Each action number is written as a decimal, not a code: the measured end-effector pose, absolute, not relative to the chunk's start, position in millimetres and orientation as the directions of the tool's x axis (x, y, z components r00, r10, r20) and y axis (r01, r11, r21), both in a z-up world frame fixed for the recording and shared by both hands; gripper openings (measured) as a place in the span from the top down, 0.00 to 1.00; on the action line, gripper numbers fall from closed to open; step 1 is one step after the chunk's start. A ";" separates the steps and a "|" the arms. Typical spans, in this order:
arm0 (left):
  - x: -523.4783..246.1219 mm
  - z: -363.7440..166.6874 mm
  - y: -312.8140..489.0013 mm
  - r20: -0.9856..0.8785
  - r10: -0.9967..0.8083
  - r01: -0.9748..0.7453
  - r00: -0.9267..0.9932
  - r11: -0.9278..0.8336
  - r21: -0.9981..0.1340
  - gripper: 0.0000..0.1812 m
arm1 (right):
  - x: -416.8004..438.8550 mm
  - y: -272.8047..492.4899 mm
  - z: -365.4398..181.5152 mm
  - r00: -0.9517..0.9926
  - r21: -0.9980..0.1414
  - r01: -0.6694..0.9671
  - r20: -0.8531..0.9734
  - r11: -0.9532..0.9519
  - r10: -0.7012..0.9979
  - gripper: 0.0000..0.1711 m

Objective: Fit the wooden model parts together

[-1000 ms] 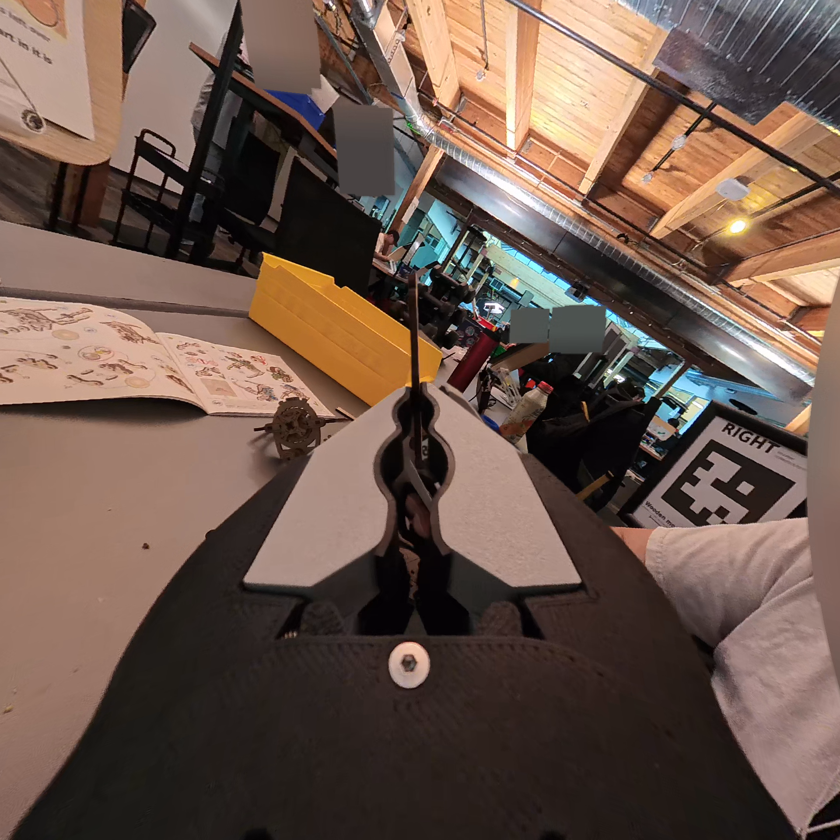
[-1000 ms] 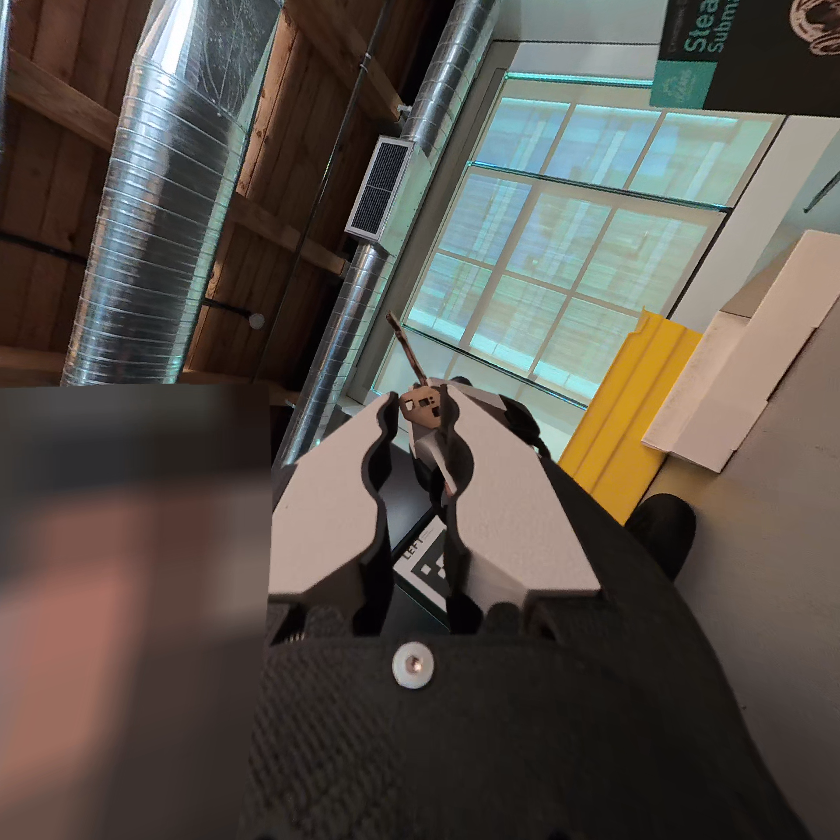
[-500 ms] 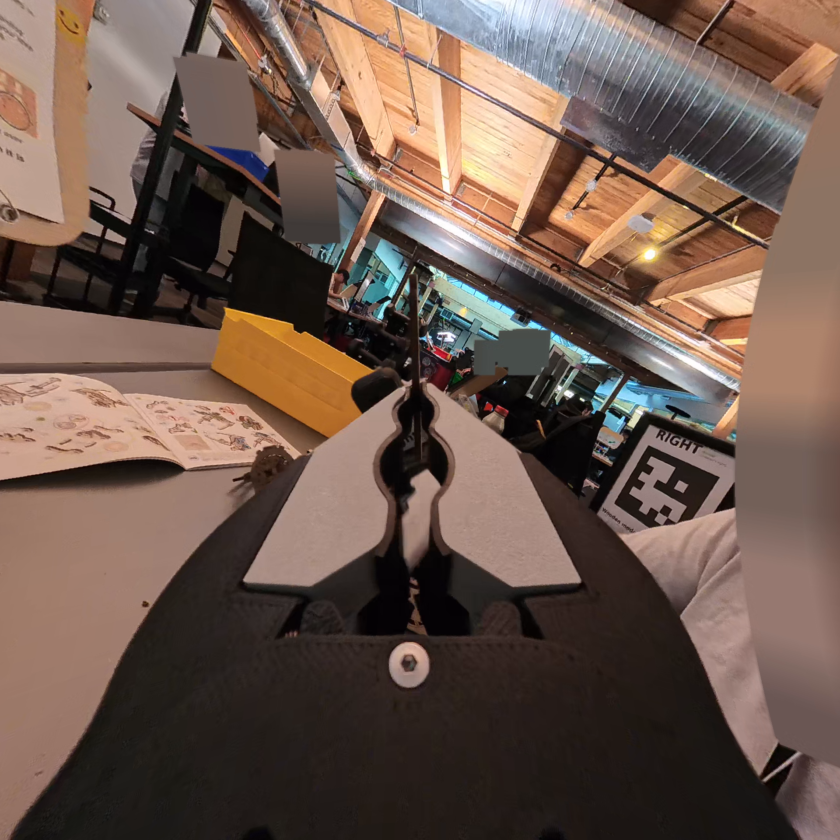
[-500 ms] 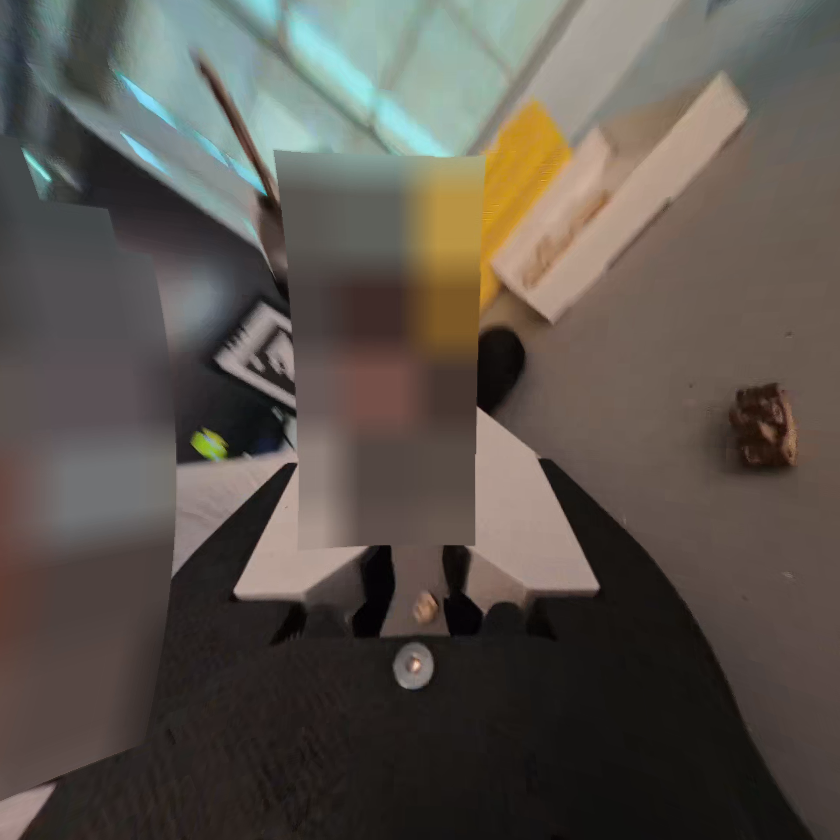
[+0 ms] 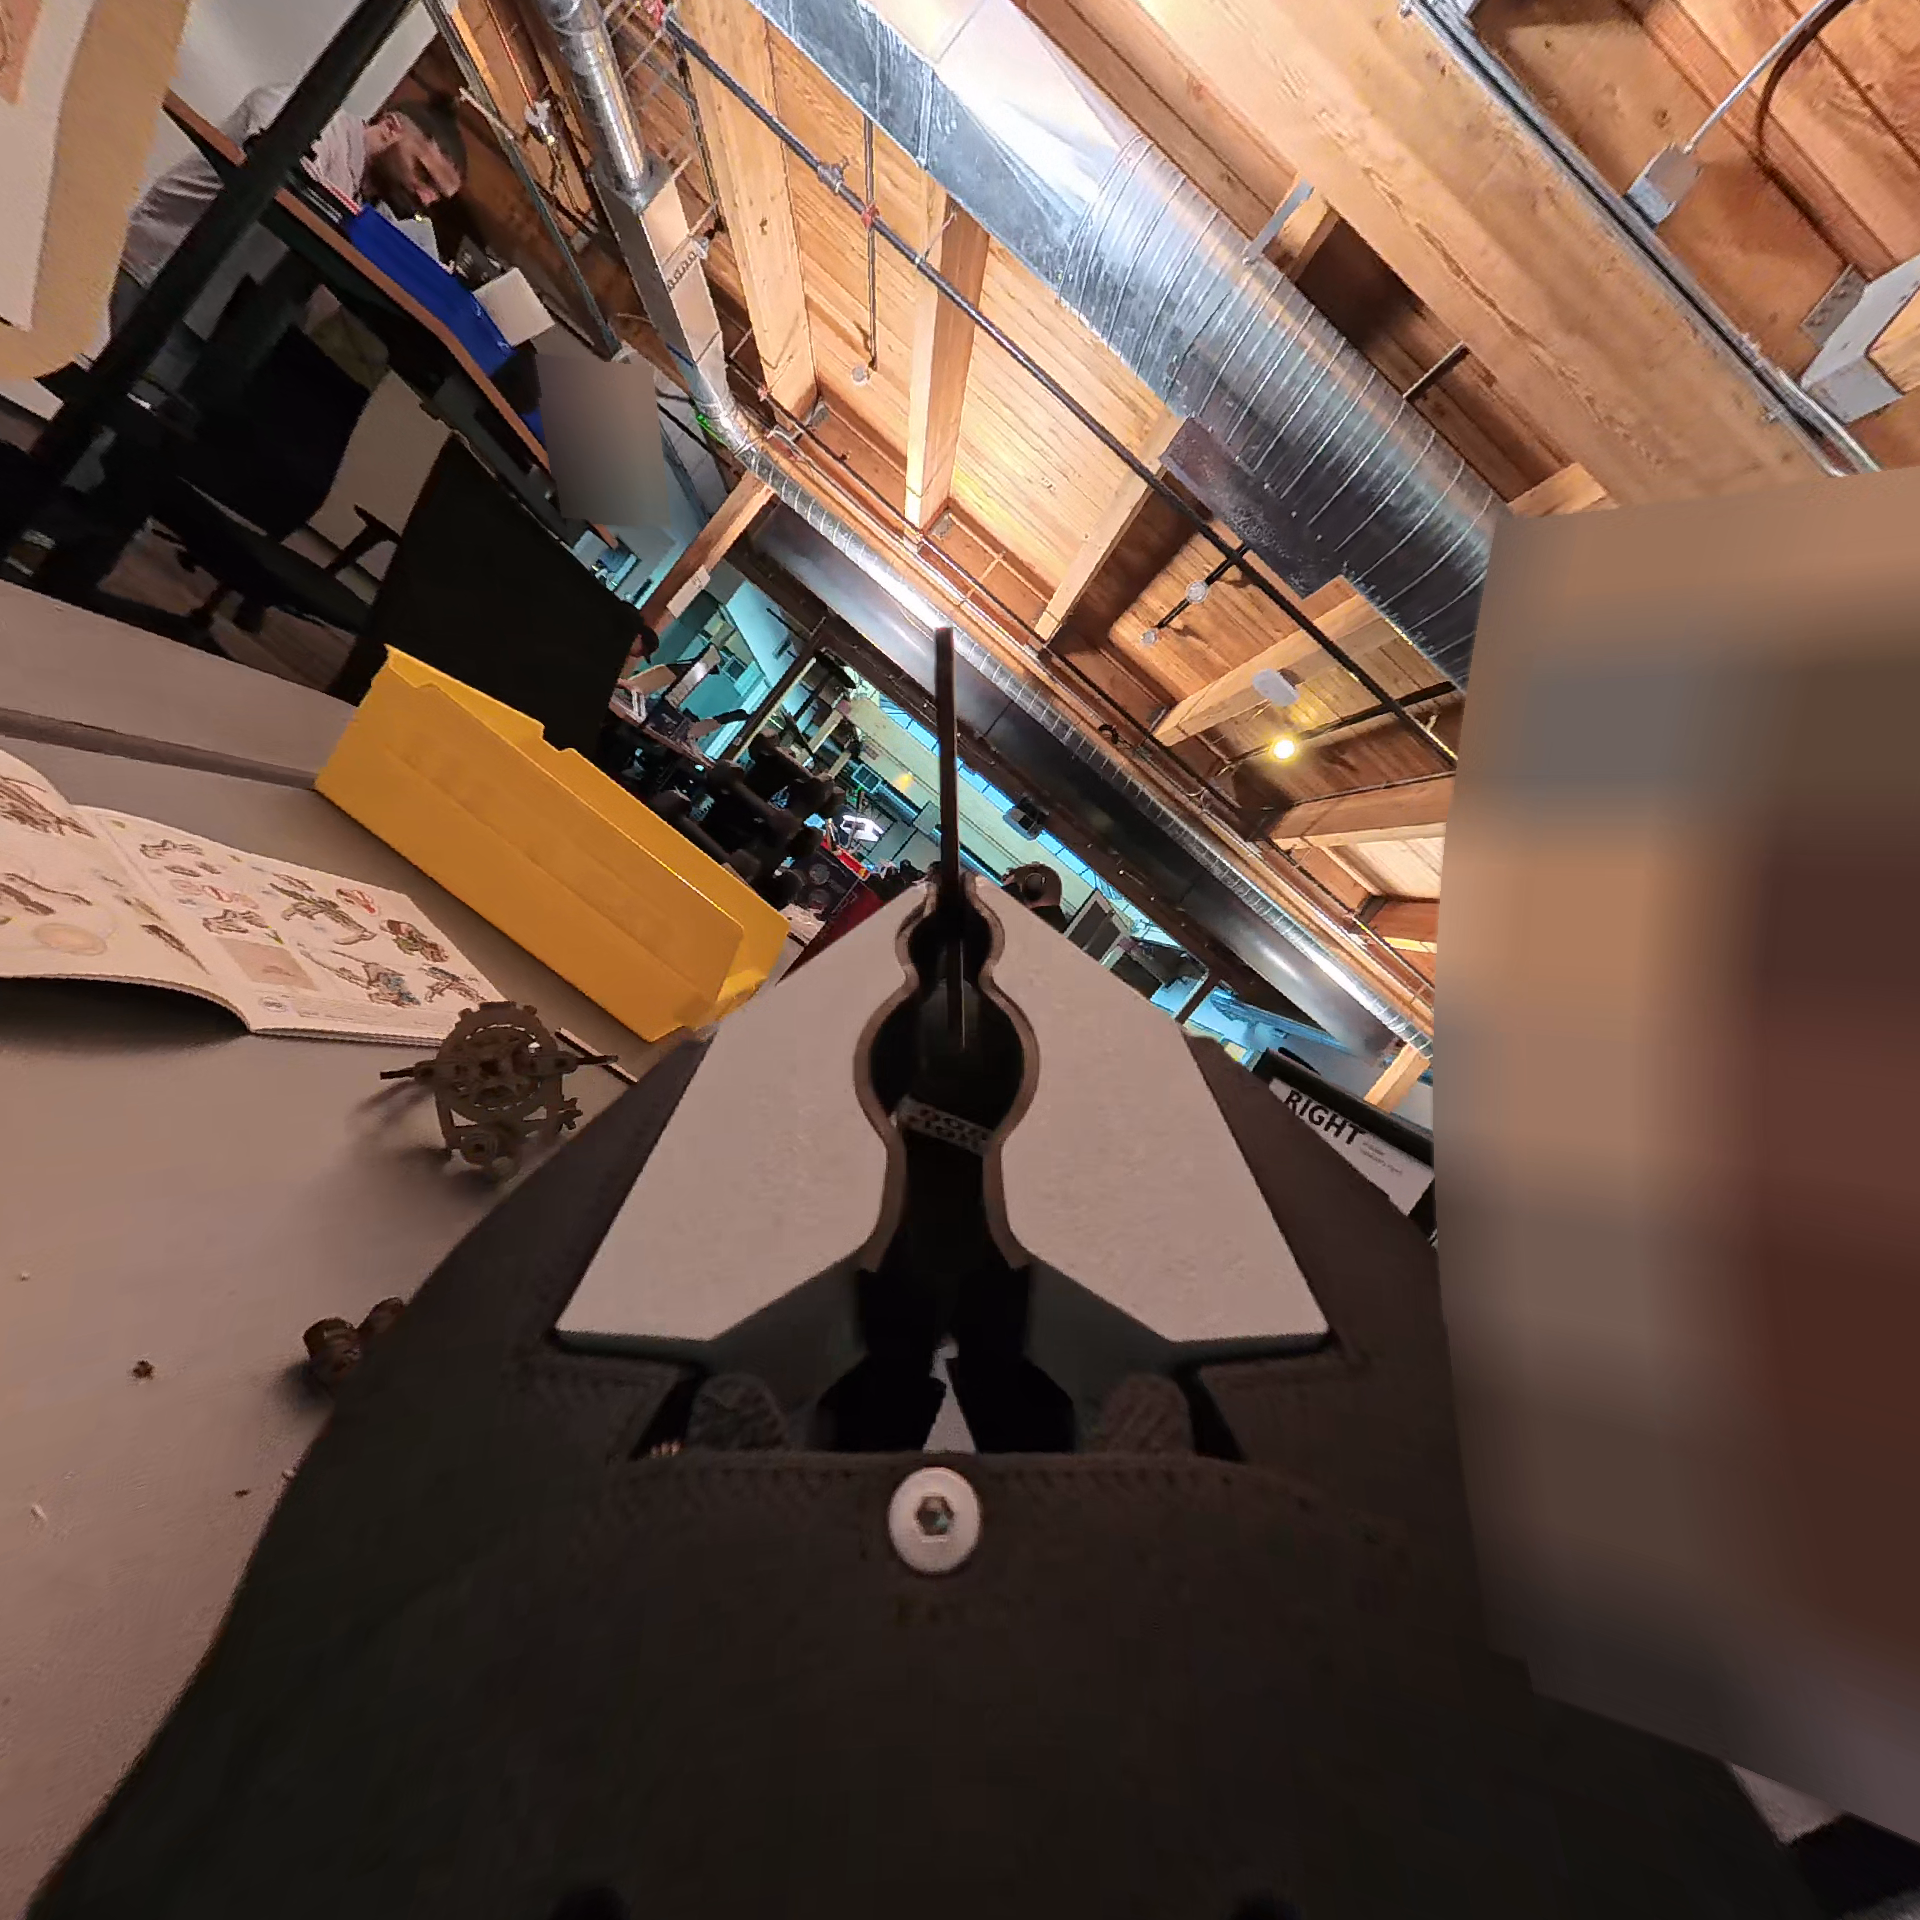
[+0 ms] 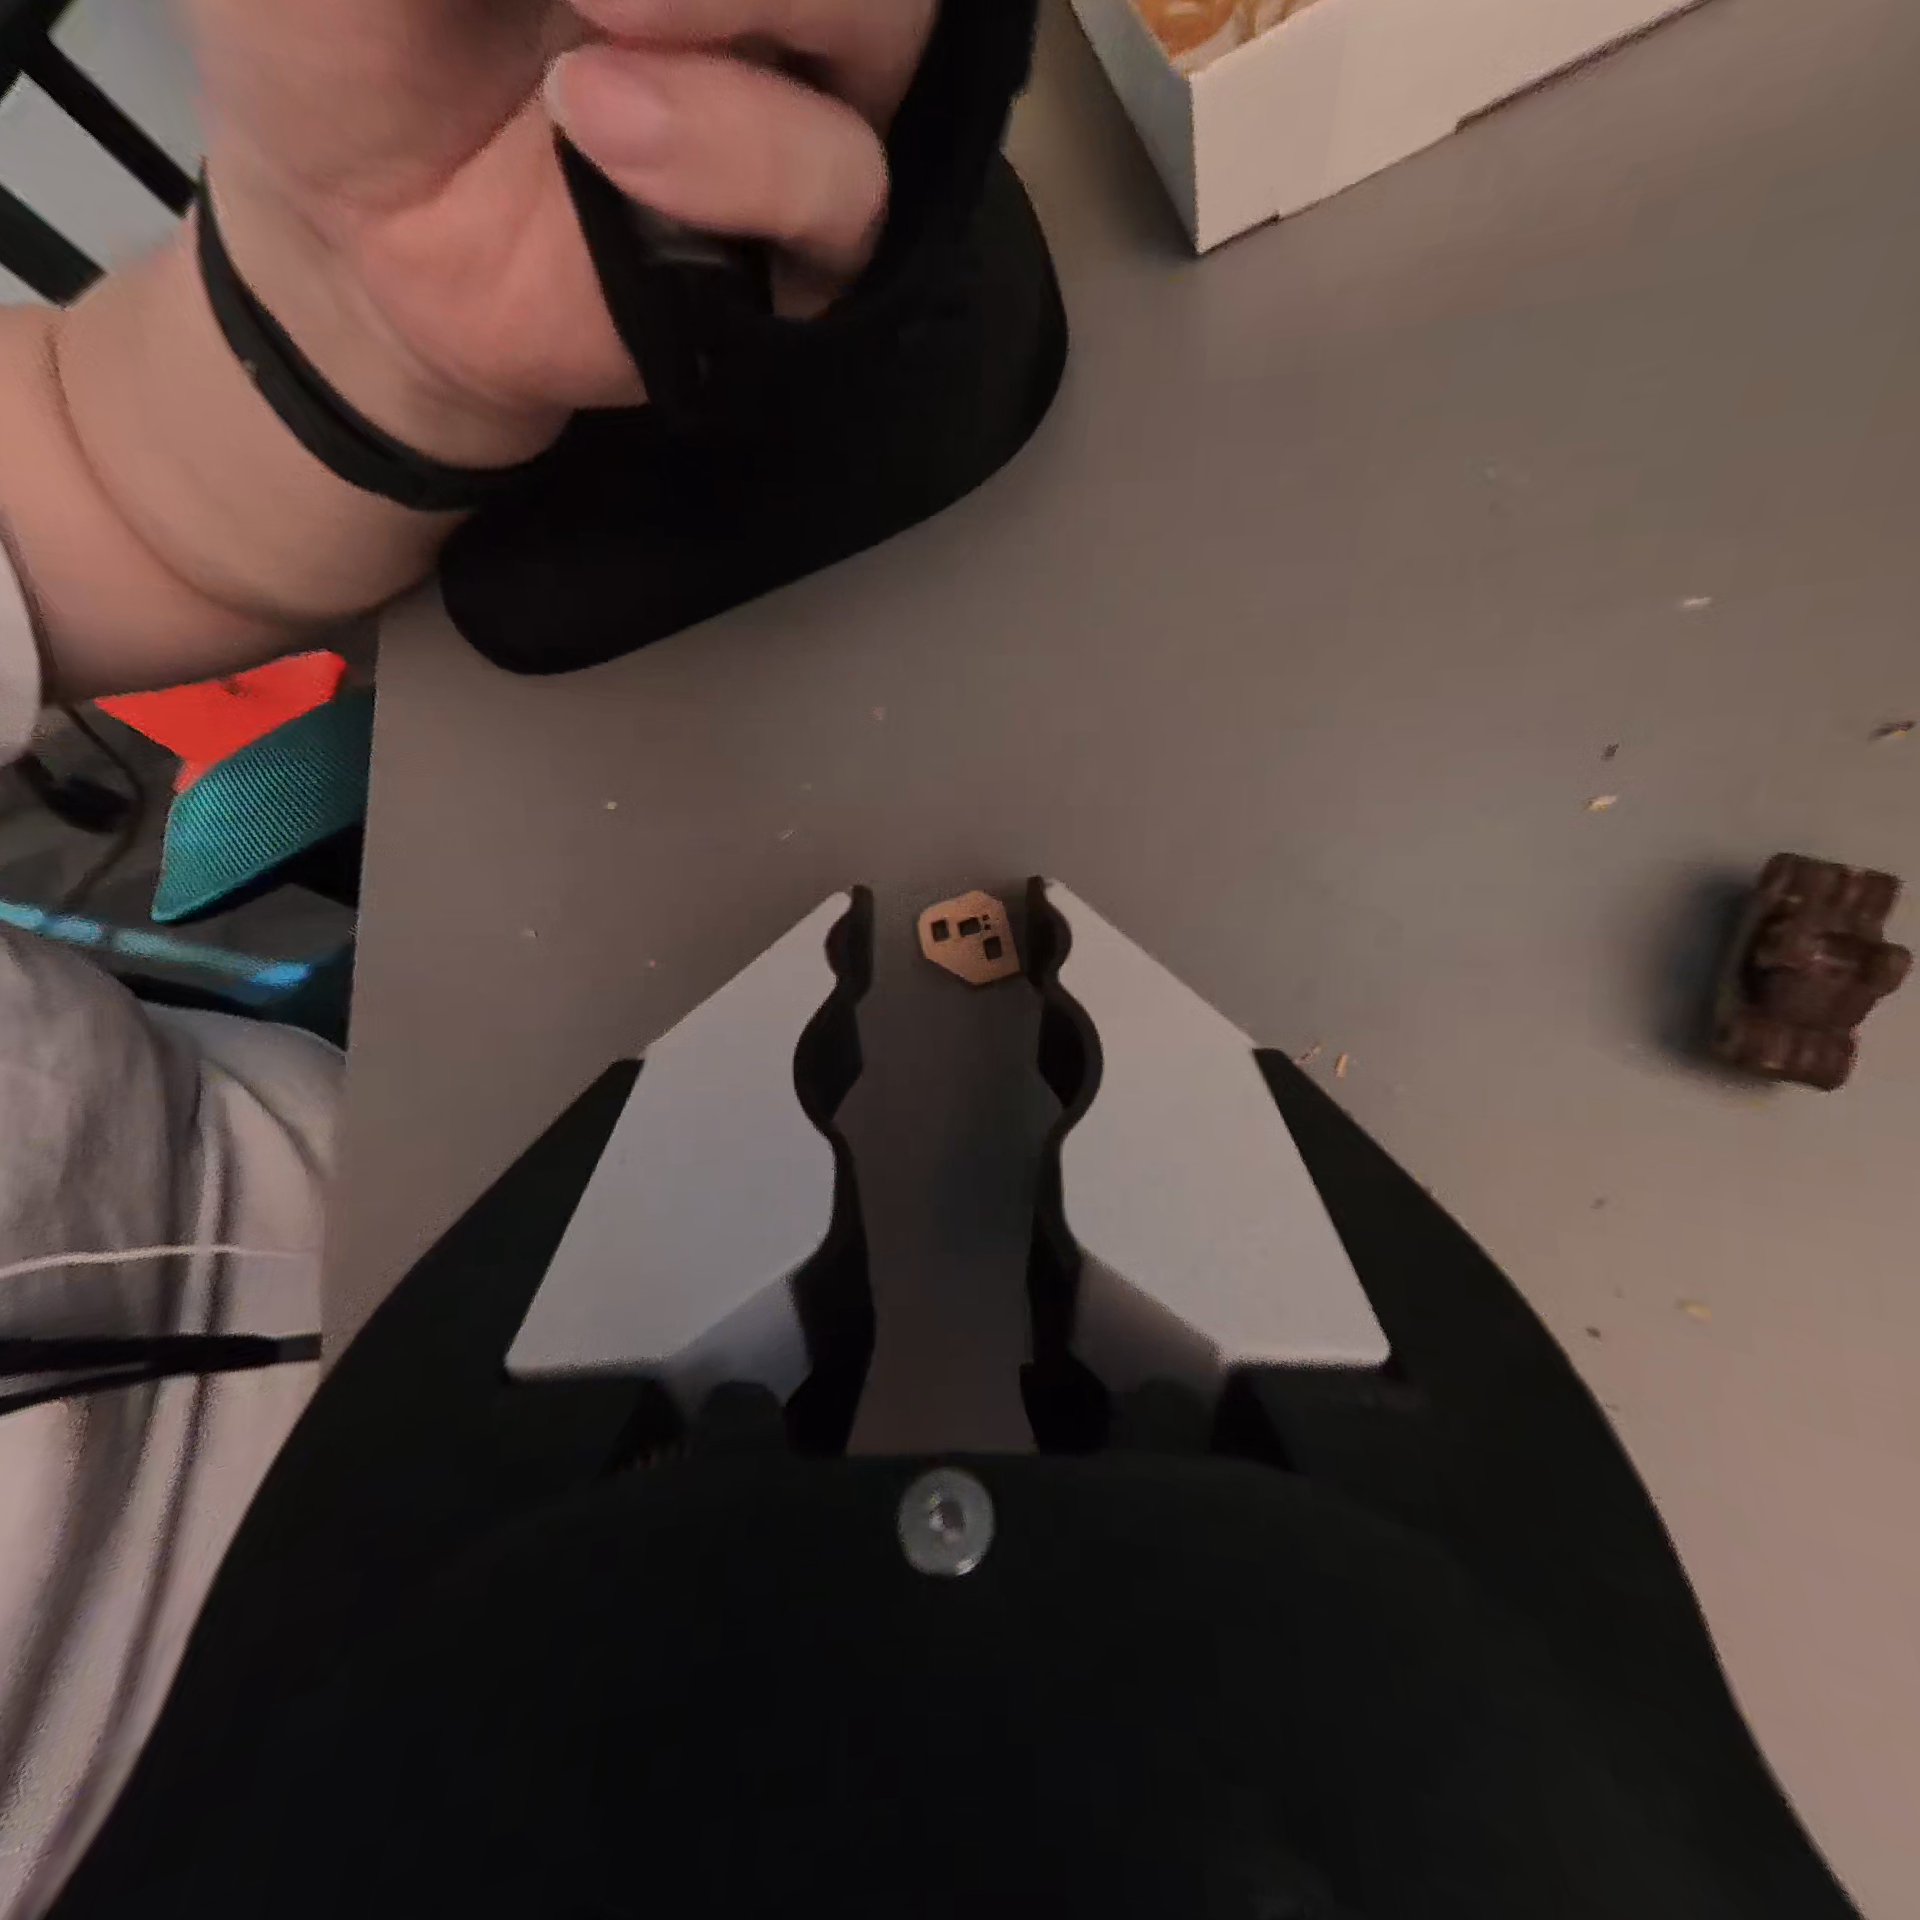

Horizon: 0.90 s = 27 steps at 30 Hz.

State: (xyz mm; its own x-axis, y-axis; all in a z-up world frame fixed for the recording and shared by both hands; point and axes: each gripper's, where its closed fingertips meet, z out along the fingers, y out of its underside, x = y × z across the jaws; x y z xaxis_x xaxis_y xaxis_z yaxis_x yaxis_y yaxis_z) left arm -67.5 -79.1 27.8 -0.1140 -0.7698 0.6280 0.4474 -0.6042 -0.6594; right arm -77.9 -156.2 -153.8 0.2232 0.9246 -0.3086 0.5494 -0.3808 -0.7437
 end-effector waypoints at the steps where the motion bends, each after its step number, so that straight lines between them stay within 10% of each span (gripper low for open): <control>1: -67.2 27.6 -79.3 0.625 -0.772 0.445 -0.113 -0.602 -0.663 1.00 | -76.5 -154.1 -148.7 0.213 -0.761 0.551 -0.270 -0.344 0.939 0.81; 7: -57.9 24.1 -85.4 0.588 -0.804 0.408 -0.086 -0.567 -0.716 1.00 | -64.1 -124.0 -59.1 0.244 -0.946 0.162 -0.238 -0.282 0.940 0.76; 14: -32.0 15.2 -103.8 0.492 -0.870 0.305 -0.030 -0.477 -0.825 1.00 | -42.7 -109.8 -9.8 0.169 -0.893 -0.218 -0.432 -0.394 0.886 0.85; 20: -23.7 13.3 -112.2 0.458 -0.887 0.262 -0.054 -0.455 -0.851 1.00 | -41.6 -120.9 -8.6 0.072 -0.884 -0.181 -0.450 -0.432 0.890 0.99; 27: -63.3 13.2 -96.3 0.200 -0.965 -0.004 0.167 -0.204 -0.979 0.75 | -29.7 -102.4 -43.4 0.341 -0.945 0.127 -0.243 -0.301 0.908 0.99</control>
State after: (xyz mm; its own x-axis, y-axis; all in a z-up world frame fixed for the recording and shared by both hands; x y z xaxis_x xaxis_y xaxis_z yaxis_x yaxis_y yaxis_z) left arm -63.3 -96.3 13.2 0.1672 -0.9654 0.2001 -0.0044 -0.2037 -0.9790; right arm -29.7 -102.4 -43.4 0.3409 0.9080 -0.2435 0.1267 -0.3010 -0.9452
